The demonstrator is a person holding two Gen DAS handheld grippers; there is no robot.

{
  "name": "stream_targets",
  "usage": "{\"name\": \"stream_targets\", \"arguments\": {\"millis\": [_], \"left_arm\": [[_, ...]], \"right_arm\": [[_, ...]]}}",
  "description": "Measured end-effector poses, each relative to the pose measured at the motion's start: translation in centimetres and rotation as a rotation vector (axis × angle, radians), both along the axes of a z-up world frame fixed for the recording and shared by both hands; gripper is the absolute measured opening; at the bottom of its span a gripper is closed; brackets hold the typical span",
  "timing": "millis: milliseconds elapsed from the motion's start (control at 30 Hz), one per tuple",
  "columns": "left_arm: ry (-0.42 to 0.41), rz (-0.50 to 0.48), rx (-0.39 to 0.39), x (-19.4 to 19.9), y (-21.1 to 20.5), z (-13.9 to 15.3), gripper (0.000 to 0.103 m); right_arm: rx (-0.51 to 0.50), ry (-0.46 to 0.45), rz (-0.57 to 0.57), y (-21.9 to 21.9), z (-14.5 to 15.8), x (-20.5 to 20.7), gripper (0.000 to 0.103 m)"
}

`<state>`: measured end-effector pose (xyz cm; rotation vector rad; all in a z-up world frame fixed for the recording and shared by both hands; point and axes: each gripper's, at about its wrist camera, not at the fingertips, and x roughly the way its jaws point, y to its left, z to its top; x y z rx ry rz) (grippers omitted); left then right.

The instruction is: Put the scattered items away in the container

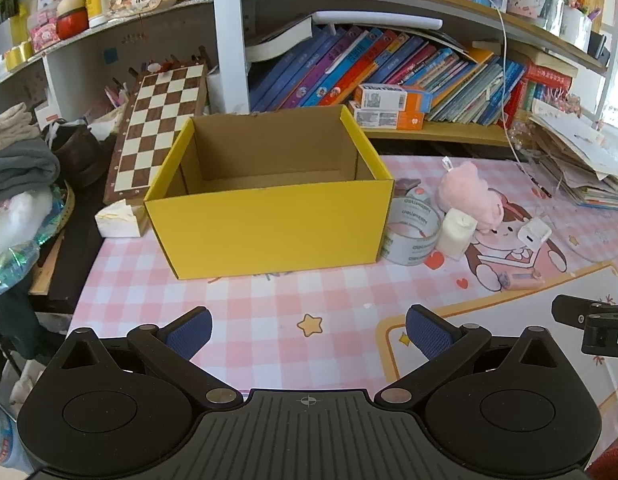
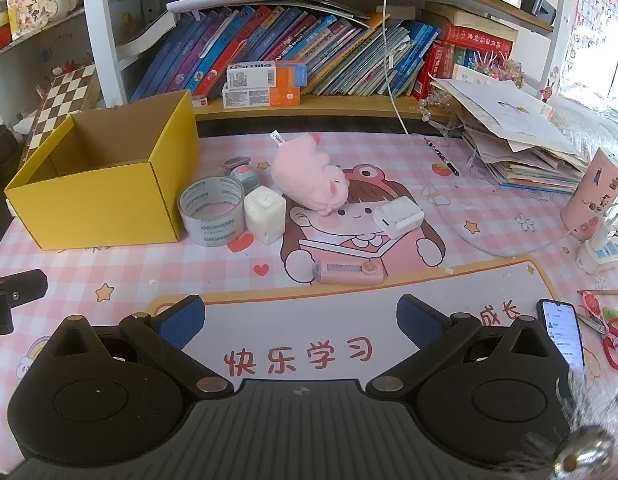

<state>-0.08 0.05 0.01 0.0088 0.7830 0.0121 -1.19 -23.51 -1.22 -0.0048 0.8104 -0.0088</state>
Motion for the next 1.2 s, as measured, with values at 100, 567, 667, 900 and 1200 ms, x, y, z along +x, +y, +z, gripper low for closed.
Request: {"name": "stream_targets", "arguments": {"millis": [100,567,667,900,1200], "left_arm": [[0.011,0.006,0.007,-0.04,-0.13,-0.11,0.103],[0.019,-0.004,-0.001,0.22,-0.08,-0.36,0.103],[0.021,-0.004,0.0,0.24,-0.14,-0.38,0.103],[0.026,-0.002,0.0,0.25,-0.09,-0.53,0.103],[0.028,-0.004,0.002,0.23,-0.15,-0.61,0.103]], "right_arm": [[-0.009,0.0,0.0,-0.1,-0.01,-0.05,0.103],[-0.005,0.004,0.0,0.1,-0.14,0.17,0.103],[-0.003,0.006,-0.002,0.1,-0.13,0.21,0.103],[-0.001,0.009,-0.006,0.21,-0.11,0.27,0.103],[0.0,0.009,-0.005,-0.09,-0.35,0.38,0.103]]}}
